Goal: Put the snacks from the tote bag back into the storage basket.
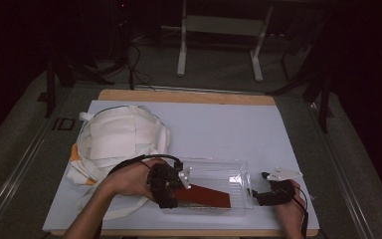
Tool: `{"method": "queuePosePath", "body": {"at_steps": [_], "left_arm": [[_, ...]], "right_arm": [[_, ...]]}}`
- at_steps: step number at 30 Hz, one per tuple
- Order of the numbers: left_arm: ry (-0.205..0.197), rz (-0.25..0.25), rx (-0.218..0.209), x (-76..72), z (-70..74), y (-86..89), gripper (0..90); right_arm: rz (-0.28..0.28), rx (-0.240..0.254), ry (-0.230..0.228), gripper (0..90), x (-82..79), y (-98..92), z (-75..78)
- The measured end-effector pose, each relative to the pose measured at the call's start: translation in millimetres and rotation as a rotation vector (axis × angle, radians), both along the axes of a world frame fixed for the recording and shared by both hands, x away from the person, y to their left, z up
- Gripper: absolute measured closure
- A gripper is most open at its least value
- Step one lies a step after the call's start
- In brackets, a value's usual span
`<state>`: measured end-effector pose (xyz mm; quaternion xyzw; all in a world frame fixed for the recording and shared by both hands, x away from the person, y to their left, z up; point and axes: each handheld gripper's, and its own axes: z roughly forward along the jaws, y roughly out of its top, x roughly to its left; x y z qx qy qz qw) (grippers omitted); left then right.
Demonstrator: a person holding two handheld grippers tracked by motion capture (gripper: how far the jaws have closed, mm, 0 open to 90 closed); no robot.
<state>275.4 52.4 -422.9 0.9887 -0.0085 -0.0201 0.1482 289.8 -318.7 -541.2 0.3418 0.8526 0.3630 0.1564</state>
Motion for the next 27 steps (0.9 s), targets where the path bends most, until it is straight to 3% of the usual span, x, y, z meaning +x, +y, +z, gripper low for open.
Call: {"method": "queuePosePath", "body": {"at_steps": [13,17,23,27], "left_arm": [[0.044,0.036,-0.007,3.5,3.6,4.2,36.3],[0.062,0.052,-0.037,4.1,7.8,7.7,35.1],[0.042,0.058,-0.066,3.2,14.6,12.4,39.5],[0.046,0.056,-0.058,1.6,13.6,9.7,40.2]], "right_arm": [[-0.001,0.001,0.0,13.5,-0.1,0.1,0.0],[-0.001,0.0,0.001,13.5,-0.1,0.1,0.0],[-0.002,0.001,0.001,13.5,-0.1,0.1,0.0],[-0.001,0.001,0.001,13.5,-0.1,0.1,0.0]]}}
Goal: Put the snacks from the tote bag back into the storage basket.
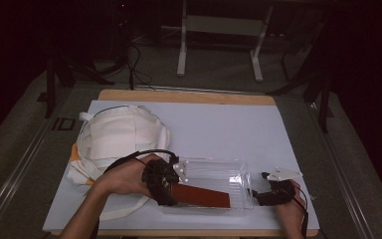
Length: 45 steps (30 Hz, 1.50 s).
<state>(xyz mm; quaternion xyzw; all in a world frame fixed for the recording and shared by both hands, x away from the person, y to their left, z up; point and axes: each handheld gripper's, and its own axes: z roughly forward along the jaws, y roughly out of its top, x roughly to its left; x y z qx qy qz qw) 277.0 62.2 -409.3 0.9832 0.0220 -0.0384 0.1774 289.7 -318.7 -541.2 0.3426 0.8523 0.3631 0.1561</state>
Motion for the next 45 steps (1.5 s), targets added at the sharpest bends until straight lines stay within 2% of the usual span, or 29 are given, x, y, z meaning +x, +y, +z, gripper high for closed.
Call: {"method": "queuePosePath", "body": {"at_steps": [5,9,13,16,22,28,34,37,40,43,45], "left_arm": [[0.008,0.005,-0.001,1.1,-1.7,-1.4,38.7],[-0.016,0.004,0.006,0.0,-4.6,-4.5,40.0],[0.016,0.003,0.025,1.5,-7.7,-6.0,38.2],[0.041,0.014,-0.002,2.8,-3.5,-1.2,36.7],[0.019,0.029,0.001,0.1,3.3,8.4,36.7],[0.005,0.046,-0.01,-0.1,2.8,15.8,36.7],[-0.01,0.092,-0.032,3.5,1.6,24.7,36.5],[-0.025,0.136,-0.034,7.7,0.7,30.2,36.6],[-0.038,0.172,-0.06,11.1,1.5,36.6,36.5],[-0.071,0.217,-0.081,13.6,2.7,42.2,35.5],[-0.117,0.263,-0.083,14.4,2.7,45.3,35.0]], "right_arm": [[-0.001,0.0,0.0,13.5,0.0,0.1,0.0],[0.0,0.0,0.0,13.5,0.0,0.0,0.0],[0.0,0.0,0.0,13.5,0.0,0.0,0.0],[0.001,0.0,0.0,13.5,0.1,-0.1,0.0],[0.0,0.0,0.0,13.5,0.1,0.0,0.0],[0.0,0.0,0.0,13.5,0.1,0.0,0.0],[-0.001,0.0,0.001,13.5,-0.1,0.1,0.0],[-0.001,0.0,0.0,13.5,-0.1,0.1,0.0],[-0.001,0.001,0.001,13.5,-0.1,0.1,0.1],[-0.001,0.001,0.0,13.5,-0.1,0.1,0.0],[-0.001,0.001,0.0,13.5,-0.1,0.1,0.0]]}}
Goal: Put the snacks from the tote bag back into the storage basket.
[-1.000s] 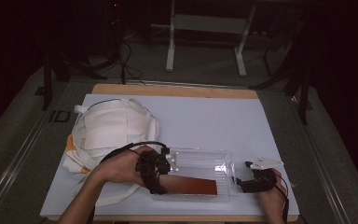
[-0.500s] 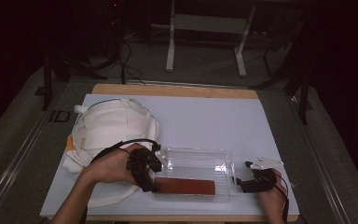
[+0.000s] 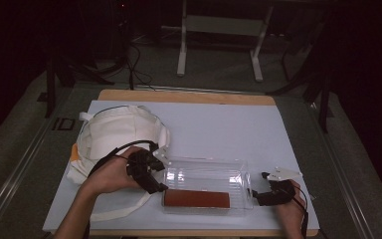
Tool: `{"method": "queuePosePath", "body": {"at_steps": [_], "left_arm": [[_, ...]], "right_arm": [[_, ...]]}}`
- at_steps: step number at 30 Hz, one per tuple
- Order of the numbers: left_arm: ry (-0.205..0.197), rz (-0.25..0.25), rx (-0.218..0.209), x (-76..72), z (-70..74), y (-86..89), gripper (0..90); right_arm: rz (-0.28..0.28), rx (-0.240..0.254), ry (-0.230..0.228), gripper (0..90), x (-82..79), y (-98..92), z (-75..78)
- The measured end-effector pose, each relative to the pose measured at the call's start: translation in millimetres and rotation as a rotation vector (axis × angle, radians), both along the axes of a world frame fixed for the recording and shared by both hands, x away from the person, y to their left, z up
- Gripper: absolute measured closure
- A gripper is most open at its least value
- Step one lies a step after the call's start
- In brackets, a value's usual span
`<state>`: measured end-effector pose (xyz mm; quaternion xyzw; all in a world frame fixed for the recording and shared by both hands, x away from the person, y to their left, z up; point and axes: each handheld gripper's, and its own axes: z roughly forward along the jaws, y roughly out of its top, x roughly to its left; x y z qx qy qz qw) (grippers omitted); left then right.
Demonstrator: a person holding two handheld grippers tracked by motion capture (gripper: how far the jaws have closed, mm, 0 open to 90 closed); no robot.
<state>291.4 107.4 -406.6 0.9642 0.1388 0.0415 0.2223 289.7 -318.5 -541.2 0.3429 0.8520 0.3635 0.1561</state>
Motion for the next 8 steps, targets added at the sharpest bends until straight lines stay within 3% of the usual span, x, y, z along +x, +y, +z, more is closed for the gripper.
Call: {"method": "queuePosePath", "body": {"at_steps": [3,8], "left_arm": [[-0.018,0.044,-0.034,1.1,-0.4,4.6,35.1],[-0.068,0.065,-0.094,-3.1,1.7,11.1,34.2]], "right_arm": [[0.0,-0.001,0.0,13.5,0.0,0.0,0.0],[0.001,-0.001,-0.002,13.5,0.1,0.0,0.0]]}}
